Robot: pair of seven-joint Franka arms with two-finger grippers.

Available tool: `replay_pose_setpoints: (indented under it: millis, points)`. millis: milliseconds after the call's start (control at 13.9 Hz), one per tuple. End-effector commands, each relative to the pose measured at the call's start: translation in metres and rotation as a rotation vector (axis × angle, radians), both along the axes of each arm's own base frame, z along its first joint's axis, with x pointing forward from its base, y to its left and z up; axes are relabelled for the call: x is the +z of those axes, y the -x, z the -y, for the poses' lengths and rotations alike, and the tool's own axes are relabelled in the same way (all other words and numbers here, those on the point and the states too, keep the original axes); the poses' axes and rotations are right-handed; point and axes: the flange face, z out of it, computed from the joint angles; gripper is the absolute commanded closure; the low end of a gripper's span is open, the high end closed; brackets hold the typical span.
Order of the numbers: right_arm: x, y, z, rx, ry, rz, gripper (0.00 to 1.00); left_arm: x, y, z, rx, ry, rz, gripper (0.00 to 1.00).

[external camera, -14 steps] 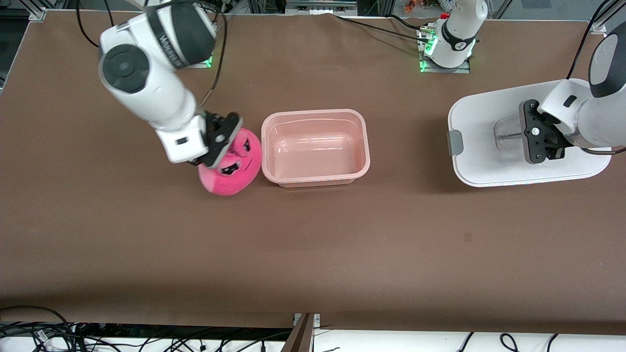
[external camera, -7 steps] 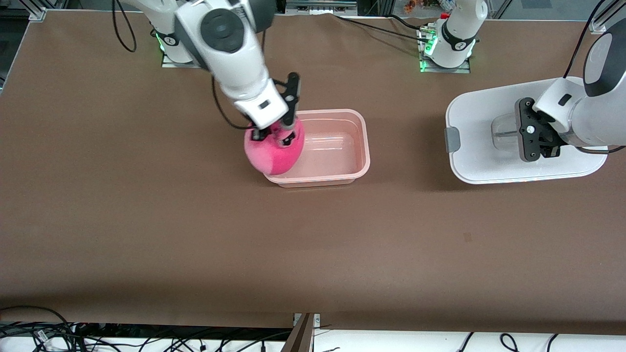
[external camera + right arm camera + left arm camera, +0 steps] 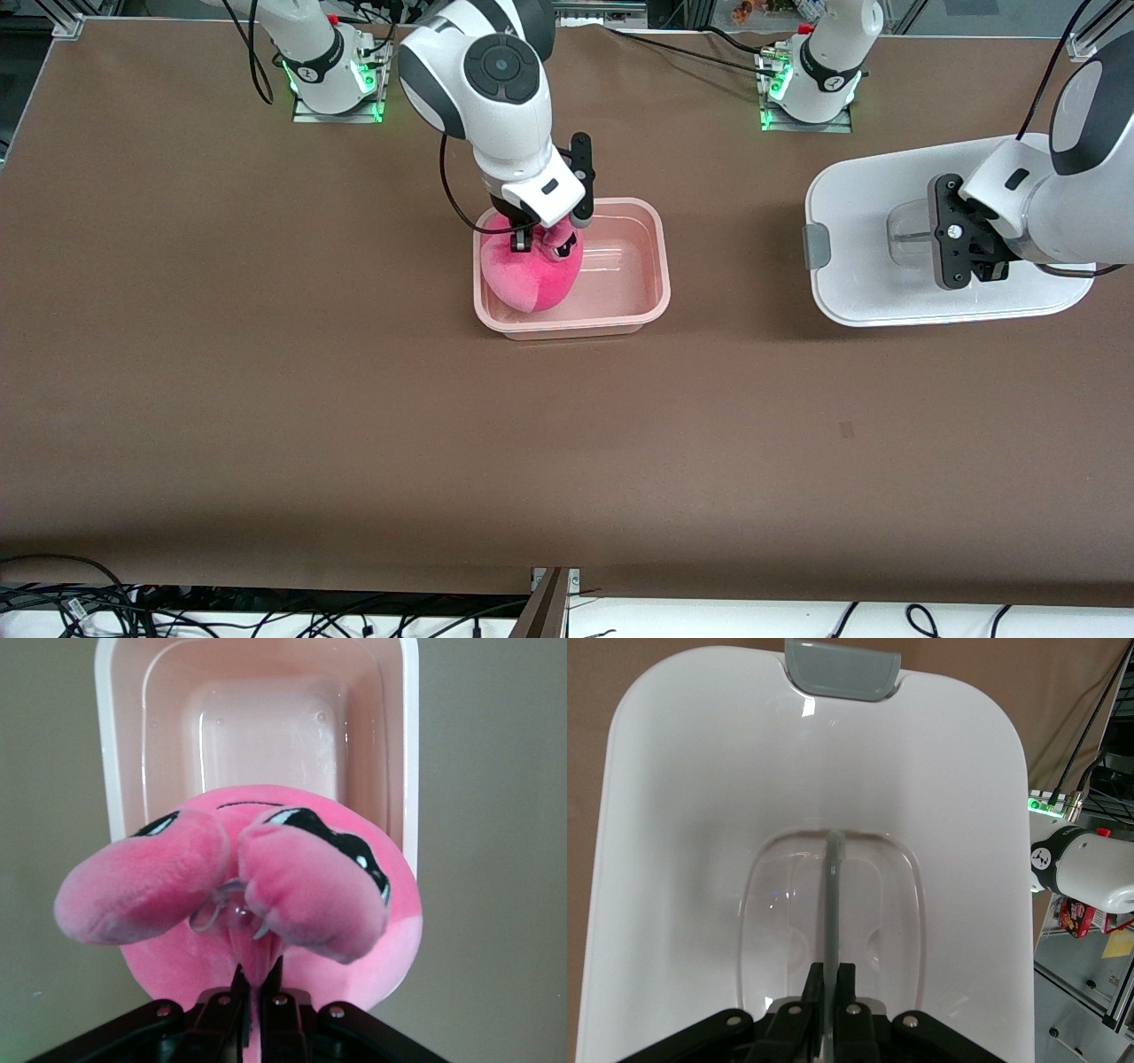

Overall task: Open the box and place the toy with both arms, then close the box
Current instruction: 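Lower the toy into the box and open the right gripper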

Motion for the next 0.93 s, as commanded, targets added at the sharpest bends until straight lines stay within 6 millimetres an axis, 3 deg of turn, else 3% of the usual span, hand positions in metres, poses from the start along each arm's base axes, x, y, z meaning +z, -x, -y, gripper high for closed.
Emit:
replay_pose_setpoints:
  millis: [0, 359, 430, 502, 717, 861]
  points:
    - [-0.005, -0.007, -0.007, 0.016, 0.001, 0.022, 1.00, 0.003, 0.006, 0.010, -0.036, 0.006, -0.032, 1.00]
    - [-0.055, -0.020, -0.017, -0.002, -0.010, 0.031, 1.00, 0.000, 0.003, 0.012, -0.040, 0.006, -0.033, 1.00]
    - [-0.068, -0.021, -0.019, -0.018, -0.008, 0.027, 0.65, -0.003, 0.002, 0.010, -0.039, 0.004, -0.036, 1.00]
    - [-0.079, -0.023, -0.020, -0.043, -0.004, 0.035, 0.01, -0.005, 0.001, 0.009, -0.041, -0.001, -0.038, 1.00]
    - [-0.102, -0.027, -0.028, -0.117, -0.038, 0.056, 0.00, -0.014, -0.003, 0.008, -0.042, -0.002, -0.050, 1.00]
    - [-0.116, -0.020, -0.044, -0.181, -0.074, 0.071, 0.00, -0.016, -0.004, 0.007, -0.040, 0.000, -0.052, 1.00]
